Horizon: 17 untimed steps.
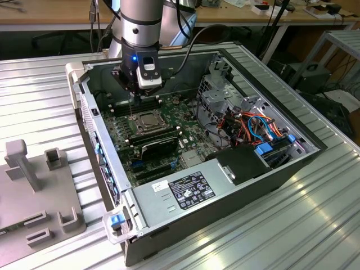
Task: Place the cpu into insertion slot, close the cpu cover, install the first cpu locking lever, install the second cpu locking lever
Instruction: 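Install the first cpu locking lever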
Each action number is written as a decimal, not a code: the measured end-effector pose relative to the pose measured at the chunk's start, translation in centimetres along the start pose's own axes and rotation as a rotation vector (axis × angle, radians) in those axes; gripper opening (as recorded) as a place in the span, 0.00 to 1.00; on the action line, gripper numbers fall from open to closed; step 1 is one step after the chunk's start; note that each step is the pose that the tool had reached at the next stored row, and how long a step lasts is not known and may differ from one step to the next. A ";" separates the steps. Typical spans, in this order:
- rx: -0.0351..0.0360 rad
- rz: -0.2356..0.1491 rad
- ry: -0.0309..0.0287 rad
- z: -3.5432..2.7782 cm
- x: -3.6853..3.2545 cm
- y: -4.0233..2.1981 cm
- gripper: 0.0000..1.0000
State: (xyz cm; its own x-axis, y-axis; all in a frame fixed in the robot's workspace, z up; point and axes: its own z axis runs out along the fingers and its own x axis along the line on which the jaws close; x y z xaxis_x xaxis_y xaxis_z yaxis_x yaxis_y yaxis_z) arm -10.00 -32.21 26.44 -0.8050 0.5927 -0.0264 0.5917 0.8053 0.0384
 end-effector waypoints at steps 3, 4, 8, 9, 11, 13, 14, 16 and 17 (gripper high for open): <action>-0.0015 -0.057 0.0022 0.00 0.00 0.00 0.11; -0.0020 -0.075 0.0029 0.01 0.00 0.00 0.11; -0.0039 -0.151 0.0058 0.03 0.00 0.00 0.11; -0.0039 -0.155 0.0060 -0.01 0.00 -0.01 0.11; -0.0041 -0.159 0.0061 -0.45 -0.01 0.01 0.11; -0.0042 -0.161 0.0062 -1.04 -0.03 0.04 0.11; -0.0041 -0.165 0.0062 -1.23 -0.02 0.04 0.11; -0.0008 -0.201 0.0048 -1.23 0.00 0.02 0.11; -0.0010 -0.218 0.0054 -1.23 0.00 0.02 0.11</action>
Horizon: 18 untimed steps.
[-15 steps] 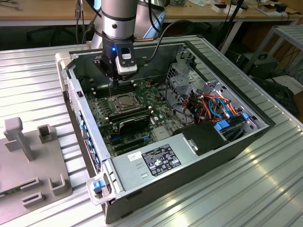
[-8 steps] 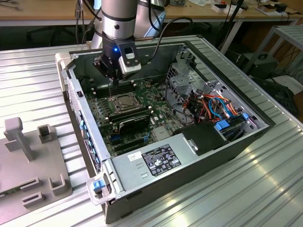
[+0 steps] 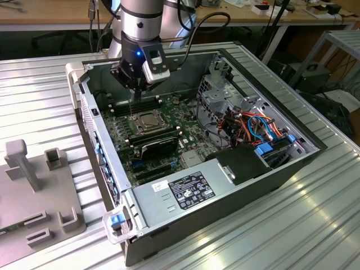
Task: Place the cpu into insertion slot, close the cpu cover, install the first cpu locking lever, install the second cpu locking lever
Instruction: 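Install the first cpu locking lever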
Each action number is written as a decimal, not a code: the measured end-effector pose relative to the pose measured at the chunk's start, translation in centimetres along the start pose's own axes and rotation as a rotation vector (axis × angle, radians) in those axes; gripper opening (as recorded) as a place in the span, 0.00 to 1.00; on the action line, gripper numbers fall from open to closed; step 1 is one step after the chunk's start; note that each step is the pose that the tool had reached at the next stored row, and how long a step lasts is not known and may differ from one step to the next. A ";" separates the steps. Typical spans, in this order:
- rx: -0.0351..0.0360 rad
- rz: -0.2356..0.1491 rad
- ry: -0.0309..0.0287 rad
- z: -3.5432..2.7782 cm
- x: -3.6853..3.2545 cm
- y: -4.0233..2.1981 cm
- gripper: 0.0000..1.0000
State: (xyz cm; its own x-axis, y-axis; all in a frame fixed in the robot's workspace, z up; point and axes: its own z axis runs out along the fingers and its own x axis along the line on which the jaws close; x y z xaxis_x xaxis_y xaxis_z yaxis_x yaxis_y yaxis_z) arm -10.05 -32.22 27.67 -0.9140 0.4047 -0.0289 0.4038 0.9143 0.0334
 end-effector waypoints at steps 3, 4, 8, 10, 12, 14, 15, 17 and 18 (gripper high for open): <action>-0.0014 -0.057 0.0023 0.03 0.01 0.00 0.11; -0.0021 -0.085 0.0033 0.05 0.01 -0.01 0.11; -0.0044 -0.159 0.0057 0.23 0.04 -0.02 0.11; -0.0050 -0.171 0.0062 0.37 0.48 -0.22 0.11; -0.0053 -0.181 0.0066 0.48 0.89 -0.40 0.11; -0.0062 -0.221 0.0080 0.63 1.13 -0.52 0.11; -0.0071 -0.245 0.0087 0.69 1.23 -0.56 0.11; -0.0073 -0.250 0.0090 0.67 2.11 -0.95 0.11; -0.0074 -0.250 0.0090 0.66 2.40 -1.07 0.11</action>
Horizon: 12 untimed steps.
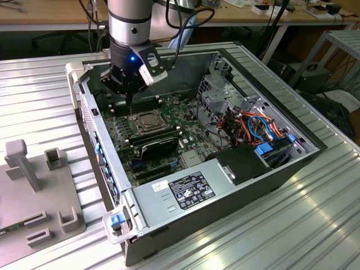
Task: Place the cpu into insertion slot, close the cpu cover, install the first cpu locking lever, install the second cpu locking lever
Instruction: 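Install the first cpu locking lever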
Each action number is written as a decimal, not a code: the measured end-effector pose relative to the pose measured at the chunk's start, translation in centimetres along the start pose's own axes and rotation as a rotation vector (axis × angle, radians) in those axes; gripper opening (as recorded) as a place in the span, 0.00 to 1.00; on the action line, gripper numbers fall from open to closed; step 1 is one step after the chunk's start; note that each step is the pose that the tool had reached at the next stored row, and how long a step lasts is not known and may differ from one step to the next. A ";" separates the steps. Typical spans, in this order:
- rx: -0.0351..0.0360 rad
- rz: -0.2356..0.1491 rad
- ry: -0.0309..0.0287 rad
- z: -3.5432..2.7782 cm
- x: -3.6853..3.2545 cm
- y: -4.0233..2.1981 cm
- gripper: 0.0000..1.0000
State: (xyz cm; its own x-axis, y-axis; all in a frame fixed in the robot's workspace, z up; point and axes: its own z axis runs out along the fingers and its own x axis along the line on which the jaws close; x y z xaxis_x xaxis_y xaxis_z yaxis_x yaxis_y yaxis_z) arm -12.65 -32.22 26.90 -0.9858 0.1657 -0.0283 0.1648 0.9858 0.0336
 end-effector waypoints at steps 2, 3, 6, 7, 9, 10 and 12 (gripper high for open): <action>-0.0006 -0.009 0.0001 0.03 0.36 -0.03 0.11; -0.0009 -0.026 0.0010 0.05 0.37 -0.01 0.11; -0.0019 -0.063 0.0026 0.20 0.39 0.43 0.11; -0.0017 -0.064 0.0026 0.23 0.43 0.74 0.11; -0.0020 -0.066 0.0027 0.36 0.48 1.32 0.11; -0.0021 -0.068 0.0025 0.47 0.45 1.54 0.11; -0.0020 -0.069 0.0031 0.65 0.06 1.69 0.11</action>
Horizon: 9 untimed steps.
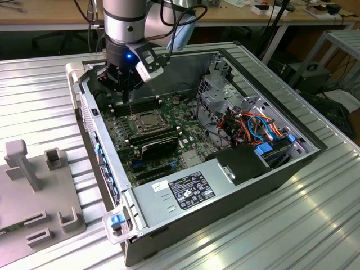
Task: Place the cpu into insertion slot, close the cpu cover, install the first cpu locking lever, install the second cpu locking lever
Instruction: 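Install the first cpu locking lever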
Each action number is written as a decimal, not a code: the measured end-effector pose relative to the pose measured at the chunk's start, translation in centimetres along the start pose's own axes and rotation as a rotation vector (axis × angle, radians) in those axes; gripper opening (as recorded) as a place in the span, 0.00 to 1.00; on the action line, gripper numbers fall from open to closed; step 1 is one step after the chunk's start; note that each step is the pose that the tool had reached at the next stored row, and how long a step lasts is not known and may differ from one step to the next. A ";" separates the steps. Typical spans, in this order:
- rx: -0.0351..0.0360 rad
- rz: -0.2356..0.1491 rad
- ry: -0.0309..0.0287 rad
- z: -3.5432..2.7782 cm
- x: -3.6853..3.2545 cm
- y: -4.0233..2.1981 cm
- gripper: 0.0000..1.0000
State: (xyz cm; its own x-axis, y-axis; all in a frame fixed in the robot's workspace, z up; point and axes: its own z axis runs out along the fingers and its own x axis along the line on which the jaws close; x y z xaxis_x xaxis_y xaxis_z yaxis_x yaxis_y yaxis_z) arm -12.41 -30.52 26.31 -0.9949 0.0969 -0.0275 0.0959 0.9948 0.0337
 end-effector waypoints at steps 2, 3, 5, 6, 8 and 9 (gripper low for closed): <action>0.0000 -0.001 0.0003 0.18 -0.72 0.10 0.11; -0.0001 -0.003 0.0003 0.29 -1.27 0.18 0.11; -0.0003 -0.007 0.0004 0.48 -2.23 0.35 0.11; -0.0002 -0.009 0.0006 0.51 -2.32 0.38 0.11; -0.0003 -0.014 0.0008 0.57 -2.35 0.38 0.11; -0.0004 -0.018 0.0008 0.62 -2.38 0.38 0.11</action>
State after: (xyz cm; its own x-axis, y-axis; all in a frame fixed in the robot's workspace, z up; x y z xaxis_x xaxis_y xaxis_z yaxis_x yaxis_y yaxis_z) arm -9.98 -30.35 25.77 -0.9965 0.0790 -0.0273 0.0781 0.9964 0.0337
